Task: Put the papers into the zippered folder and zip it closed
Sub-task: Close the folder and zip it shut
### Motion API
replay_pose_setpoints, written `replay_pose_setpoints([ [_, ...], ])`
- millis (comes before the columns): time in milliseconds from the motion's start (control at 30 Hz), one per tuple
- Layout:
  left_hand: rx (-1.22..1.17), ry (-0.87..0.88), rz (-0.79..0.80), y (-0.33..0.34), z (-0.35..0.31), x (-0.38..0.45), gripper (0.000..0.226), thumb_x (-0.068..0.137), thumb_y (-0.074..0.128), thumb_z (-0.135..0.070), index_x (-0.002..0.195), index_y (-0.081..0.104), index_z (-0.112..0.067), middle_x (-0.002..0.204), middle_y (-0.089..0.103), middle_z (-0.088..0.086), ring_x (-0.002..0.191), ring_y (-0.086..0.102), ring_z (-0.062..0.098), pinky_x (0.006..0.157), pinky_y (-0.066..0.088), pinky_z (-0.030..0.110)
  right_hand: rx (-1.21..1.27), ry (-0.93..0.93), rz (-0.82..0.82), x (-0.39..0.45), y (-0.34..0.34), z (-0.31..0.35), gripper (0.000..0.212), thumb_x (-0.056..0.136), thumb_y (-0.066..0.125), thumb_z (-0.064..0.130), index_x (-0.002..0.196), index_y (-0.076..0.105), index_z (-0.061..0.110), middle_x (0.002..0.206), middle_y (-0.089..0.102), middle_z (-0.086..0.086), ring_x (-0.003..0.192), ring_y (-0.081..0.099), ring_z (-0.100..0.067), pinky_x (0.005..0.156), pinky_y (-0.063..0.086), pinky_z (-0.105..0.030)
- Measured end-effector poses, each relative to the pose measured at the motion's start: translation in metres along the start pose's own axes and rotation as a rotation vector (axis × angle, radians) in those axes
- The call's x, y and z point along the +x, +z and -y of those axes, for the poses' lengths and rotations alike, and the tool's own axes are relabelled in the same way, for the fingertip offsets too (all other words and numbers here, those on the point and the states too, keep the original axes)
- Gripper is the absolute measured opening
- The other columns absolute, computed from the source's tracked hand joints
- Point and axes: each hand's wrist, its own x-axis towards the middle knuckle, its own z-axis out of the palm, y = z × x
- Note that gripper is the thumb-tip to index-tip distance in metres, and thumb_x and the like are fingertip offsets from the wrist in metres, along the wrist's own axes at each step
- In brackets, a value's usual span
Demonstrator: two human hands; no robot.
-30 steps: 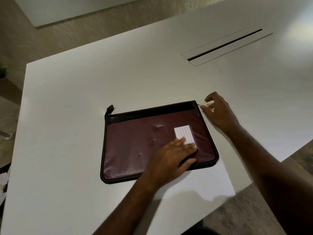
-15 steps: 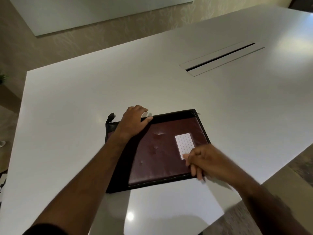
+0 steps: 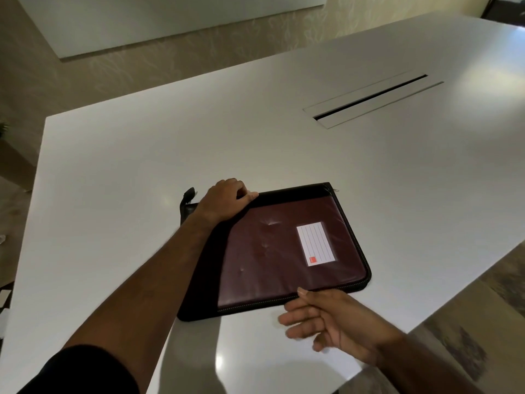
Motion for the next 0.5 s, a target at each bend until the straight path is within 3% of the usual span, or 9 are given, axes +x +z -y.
replay_pose_setpoints([
  [167,0.0,-0.008,0.014,0.001,0.0,0.001,0.041,0.097,0.053,-0.06,0.09,0.065,-0.022,0.092,0.06,-0.007,0.089,0.055,0.016,0.075,0.042,0.036,0.255,-0.015,-0.016,0.006,0.004,-0.011,0.063,0.094,0.069,0.039,0.131,0.065,-0.01,0.128,0.075,-0.025,0.111,0.078,-0.034,0.068,0.066,-0.034],
  [333,-0.006,-0.035,0.044,-0.002,0.0,0.0,0.04,0.098,0.049,-0.061,0.09,0.059,-0.023,0.086,0.058,-0.01,0.085,0.057,0.018,0.071,0.04,0.036,0.211,-0.115,-0.082,0.009,0.005,-0.016,0.06,0.096,0.067,0.041,0.126,0.067,-0.011,0.122,0.076,-0.027,0.111,0.077,-0.038,0.071,0.067,-0.039],
  [500,-0.079,-0.114,0.104,-0.017,0.008,-0.005,0.047,0.095,0.042,-0.072,0.094,0.054,-0.026,0.089,0.064,-0.005,0.079,0.062,0.015,0.07,0.049,0.037,0.164,-0.245,-0.198,0.002,-0.006,-0.007,0.053,0.095,0.068,0.038,0.117,0.069,-0.011,0.113,0.078,-0.03,0.104,0.079,-0.04,0.071,0.067,-0.041],
])
